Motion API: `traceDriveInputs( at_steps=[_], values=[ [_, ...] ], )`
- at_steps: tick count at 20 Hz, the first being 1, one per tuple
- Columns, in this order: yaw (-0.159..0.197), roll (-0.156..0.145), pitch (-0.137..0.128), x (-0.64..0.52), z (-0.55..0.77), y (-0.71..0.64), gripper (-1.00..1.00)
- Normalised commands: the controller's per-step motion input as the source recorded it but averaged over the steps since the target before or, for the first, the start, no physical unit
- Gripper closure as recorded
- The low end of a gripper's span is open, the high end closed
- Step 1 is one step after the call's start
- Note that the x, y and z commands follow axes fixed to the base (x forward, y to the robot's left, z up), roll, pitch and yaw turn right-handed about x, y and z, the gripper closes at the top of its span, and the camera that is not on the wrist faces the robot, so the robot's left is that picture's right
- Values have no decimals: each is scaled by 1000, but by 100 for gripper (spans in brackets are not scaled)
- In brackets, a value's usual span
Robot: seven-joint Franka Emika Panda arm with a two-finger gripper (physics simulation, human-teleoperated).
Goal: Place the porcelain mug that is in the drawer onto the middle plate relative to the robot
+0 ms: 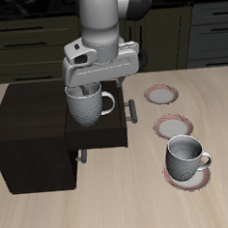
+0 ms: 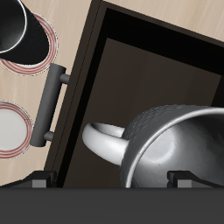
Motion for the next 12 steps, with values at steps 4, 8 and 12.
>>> traceDriveInputs(
  at_steps=[4,8,12],
  values=[
    [-5,42,18,-120,-74,67,100],
    [-31,-11,-19,-113,157,-134,100],
    [-23,-16,-23,-64,179,-134,100]
  ],
)
